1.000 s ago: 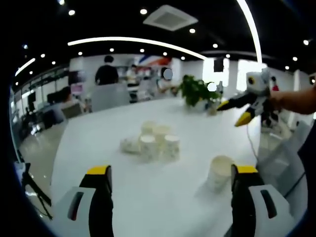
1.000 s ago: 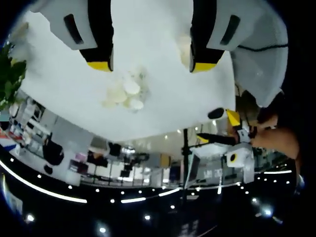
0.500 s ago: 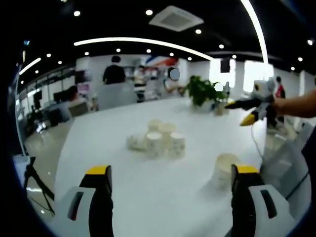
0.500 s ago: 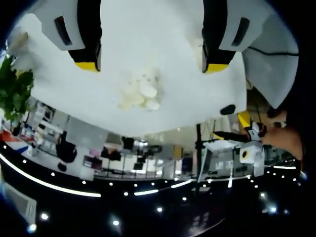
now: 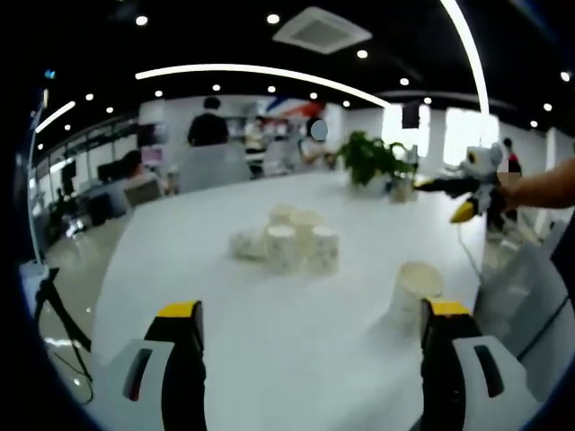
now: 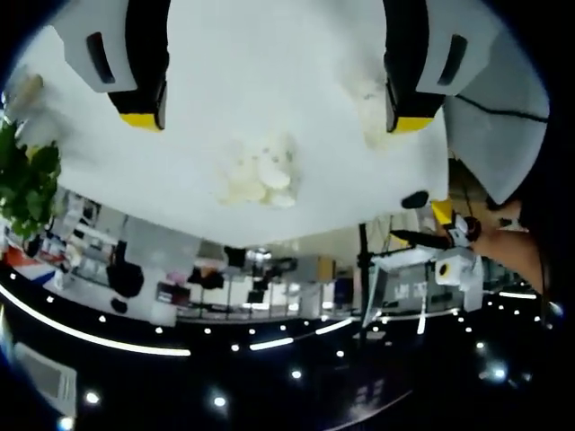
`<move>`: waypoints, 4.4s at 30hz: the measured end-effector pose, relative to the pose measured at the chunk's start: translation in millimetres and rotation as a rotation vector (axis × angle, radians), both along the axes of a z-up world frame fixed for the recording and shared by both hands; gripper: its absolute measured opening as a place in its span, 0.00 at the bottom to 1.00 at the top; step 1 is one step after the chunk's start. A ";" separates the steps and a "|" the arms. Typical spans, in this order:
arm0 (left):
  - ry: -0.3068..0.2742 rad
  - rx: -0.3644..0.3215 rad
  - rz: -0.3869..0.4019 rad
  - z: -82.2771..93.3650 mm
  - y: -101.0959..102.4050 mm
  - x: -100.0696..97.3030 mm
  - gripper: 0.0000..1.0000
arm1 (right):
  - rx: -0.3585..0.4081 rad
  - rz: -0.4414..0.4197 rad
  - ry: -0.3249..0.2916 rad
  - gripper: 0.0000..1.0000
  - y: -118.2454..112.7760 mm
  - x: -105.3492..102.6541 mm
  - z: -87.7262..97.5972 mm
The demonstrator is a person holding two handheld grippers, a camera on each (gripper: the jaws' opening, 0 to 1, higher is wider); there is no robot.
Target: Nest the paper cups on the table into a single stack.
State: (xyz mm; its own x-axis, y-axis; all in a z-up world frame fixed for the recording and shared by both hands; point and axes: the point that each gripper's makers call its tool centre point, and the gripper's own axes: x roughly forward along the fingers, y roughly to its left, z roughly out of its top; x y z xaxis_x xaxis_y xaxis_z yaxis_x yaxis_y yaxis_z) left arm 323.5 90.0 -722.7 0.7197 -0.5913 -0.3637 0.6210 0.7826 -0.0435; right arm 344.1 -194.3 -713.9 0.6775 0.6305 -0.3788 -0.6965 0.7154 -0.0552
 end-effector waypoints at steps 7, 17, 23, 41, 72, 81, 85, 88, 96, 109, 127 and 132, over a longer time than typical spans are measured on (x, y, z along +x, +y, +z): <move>0.001 0.006 -0.007 -2.6 -1.2 0.1 0.98 | 0.019 -0.015 0.012 1.00 -0.6 -1.9 -2.1; -0.014 -0.005 -0.021 0.1 -7.9 0.1 0.98 | 0.019 -0.033 0.003 1.00 -2.3 -2.1 -9.1; -0.015 -0.011 -0.019 1.0 -11.1 -0.5 0.98 | 0.029 -0.080 -0.035 1.00 -11.4 2.2 -17.7; -0.013 -0.015 0.005 2.0 -7.5 -1.4 0.98 | 0.046 -0.080 -0.049 0.99 2.6 18.5 -33.6; -0.009 -0.032 -0.001 -7.8 -20.4 1.9 0.98 | 0.079 -0.020 0.015 0.85 62.6 74.0 -71.2; -0.004 -0.023 0.000 -8.2 -18.4 1.9 0.98 | 0.072 0.019 0.003 0.82 80.5 88.3 -78.2; 0.000 -0.019 0.006 -9.2 -14.6 1.8 0.98 | 0.077 0.029 0.010 0.80 88.7 95.3 -80.6; 0.004 -0.015 0.011 -9.9 -11.5 1.2 0.98 | 0.074 0.033 0.015 0.78 92.7 100.7 -84.1; 0.009 -0.005 0.017 -9.0 -6.1 0.4 0.98 | 0.067 0.035 0.039 0.71 106.5 116.8 -97.3; -0.017 -0.022 0.017 0.6 -6.9 5.0 0.98 | 0.082 0.032 0.050 0.63 120.1 132.9 -104.2; -0.009 -0.033 0.037 0.7 -5.8 9.5 0.98 | 0.062 0.005 0.080 0.40 125.1 145.1 -113.0; -0.011 -0.034 0.036 1.7 -4.6 11.6 0.98 | 0.060 0.006 0.078 0.39 124.4 145.9 -111.6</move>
